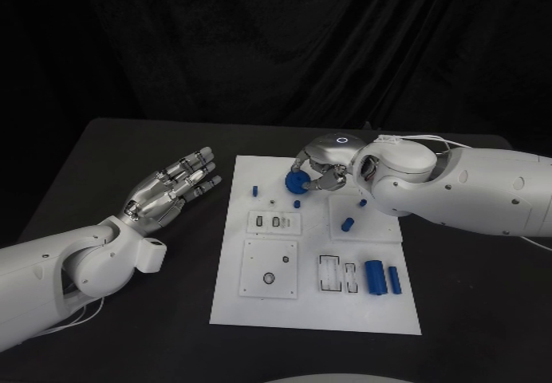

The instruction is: Assemble the parts on the task board

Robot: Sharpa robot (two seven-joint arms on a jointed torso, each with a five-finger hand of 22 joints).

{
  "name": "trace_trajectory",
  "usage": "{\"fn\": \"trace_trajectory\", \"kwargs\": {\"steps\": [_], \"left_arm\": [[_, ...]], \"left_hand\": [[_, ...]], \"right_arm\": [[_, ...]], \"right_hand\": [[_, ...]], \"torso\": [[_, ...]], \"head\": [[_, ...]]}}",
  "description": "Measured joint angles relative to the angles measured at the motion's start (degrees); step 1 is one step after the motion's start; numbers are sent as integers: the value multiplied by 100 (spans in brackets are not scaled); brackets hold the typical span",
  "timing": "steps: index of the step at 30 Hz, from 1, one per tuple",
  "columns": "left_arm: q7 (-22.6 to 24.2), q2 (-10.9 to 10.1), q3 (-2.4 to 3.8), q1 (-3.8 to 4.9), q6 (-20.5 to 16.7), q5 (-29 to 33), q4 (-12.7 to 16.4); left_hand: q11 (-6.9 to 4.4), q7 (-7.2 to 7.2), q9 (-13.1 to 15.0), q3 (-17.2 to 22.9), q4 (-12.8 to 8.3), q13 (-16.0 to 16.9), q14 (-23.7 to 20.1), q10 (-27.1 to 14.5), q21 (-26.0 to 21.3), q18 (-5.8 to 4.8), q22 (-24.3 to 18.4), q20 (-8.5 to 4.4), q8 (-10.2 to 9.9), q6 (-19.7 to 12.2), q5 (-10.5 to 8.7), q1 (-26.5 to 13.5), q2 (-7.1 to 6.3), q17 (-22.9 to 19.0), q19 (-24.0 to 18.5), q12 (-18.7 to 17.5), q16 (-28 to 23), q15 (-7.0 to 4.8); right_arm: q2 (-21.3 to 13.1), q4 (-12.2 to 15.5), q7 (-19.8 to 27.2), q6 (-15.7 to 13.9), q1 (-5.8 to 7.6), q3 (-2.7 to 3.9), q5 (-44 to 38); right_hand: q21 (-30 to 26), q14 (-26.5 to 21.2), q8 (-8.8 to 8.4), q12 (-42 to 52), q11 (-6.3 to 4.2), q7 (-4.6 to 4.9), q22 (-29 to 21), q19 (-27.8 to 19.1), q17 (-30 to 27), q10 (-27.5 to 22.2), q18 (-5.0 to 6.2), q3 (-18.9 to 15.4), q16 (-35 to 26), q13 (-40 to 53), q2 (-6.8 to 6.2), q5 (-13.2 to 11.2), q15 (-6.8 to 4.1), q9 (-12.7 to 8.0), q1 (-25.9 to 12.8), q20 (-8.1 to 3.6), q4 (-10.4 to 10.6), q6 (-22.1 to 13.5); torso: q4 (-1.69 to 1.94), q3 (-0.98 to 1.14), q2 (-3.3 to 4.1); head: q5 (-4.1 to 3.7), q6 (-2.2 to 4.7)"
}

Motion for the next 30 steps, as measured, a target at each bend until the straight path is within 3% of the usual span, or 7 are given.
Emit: {"fn": "trace_trajectory", "kwargs": {"steps": [12, 15, 16, 17, 19, 21, 30], "left_arm": [[0, 15, 0, 0, 5, 0, -13], [0, 16, 0, 0, 7, 0, -17], [0, 17, 0, 0, 8, 0, -18], [0, 18, 0, 0, 9, 0, -18], [0, 22, 0, 0, 12, 0, -20], [0, 26, 0, 0, 14, 0, -23], [0, 32, 0, 0, 25, 0, -33]], "left_hand": [[0, 0, 0, 0, 0, 0, 0, 0, 0, 0, 0, 0, 0, 0, 0, 0, 0, 0, 0, 0, 0, 0], [0, 0, 0, 0, 0, 0, 0, 0, 0, 1, 0, 0, 0, 0, 0, 0, 0, 0, 0, 0, 0, 0], [0, 0, 0, 0, 0, 0, 0, 0, 0, 1, 0, 0, 0, 0, 0, 0, 0, 0, 0, 0, 0, 0], [0, 0, 0, 0, 0, 0, 0, 0, 0, 1, 0, 0, 0, 0, 0, 0, 0, 0, 0, 0, 0, 0], [0, 0, 0, 0, 0, 0, 0, 0, 0, 0, 0, 0, 0, 0, 0, 0, 0, 0, 0, 0, 0, 0], [0, 0, 0, 0, 0, 0, 0, 0, 0, 0, 0, 0, 0, 0, 0, 0, 0, 0, 0, 0, 0, 0], [0, 0, 0, 1, -1, 0, 0, 0, 0, 0, 0, 0, 0, 0, 0, 0, 0, 0, 0, 0, 0, 0]], "right_arm": [[130, -114, 41, 0, -1, 16, -4], [155, -127, 52, 0, -3, 13, -4], [161, -129, 55, 1, -5, 11, -4], [167, -131, 57, 2, -7, 10, -4], [180, -139, 60, 7, -9, 8, -4], [190, -151, 61, 15, -13, 6, -4], [224, -190, 61, 47, -14, 6, -4]], "right_hand": [[-31, 0, 223, 0, 0, -38, 5, 0, 0, 0, 0, 69, 0, 4, -53, -1, 0, 0, -52, 0, 32, -40], [-87, 0, 336, 0, 33, -7, 4, -33, 0, 8, 0, 206, 0, 4, -61, -1, 0, 11, -59, 33, 81, -323], [-101, 0, 218, 0, 33, 5, 4, -32, 0, 8, 0, 242, 0, 4, -77, -1, 0, 273, -76, 32, 93, -377], [-133, 0, 55, 0, 33, 14, 4, -33, 0, 8, 0, 284, 0, 4, -90, -1, 0, 909, -89, 32, 96, -462], [-138, 0, -160, 0, 33, 22, 4, -45, 0, 8, 0, 323, 0, 4, -90, 0, 0, 1229, -89, 44, 93, -577], [-138, 0, -376, 0, 33, 11, 4, -45, 0, 8, 0, 375, 0, 4, -101, 7, 0, 1167, -78, 45, 84, -729], [-183, 0, -772, 0, 33, -35, 3, -65, 0, 9, 0, 429, 0, 3, -159, 50, 0, 809, -79, 25, 30, -1003]], "torso": [[-8, 4, 0], [-12, 4, -1], [-13, 4, -2], [-14, 4, -3], [-15, 4, -3], [-15, 4, -4], [-13, 4, -5]], "head": [[5, -1], [5, -2], [6, -2], [9, -7], [14, -14], [16, -20], [12, -13]]}}
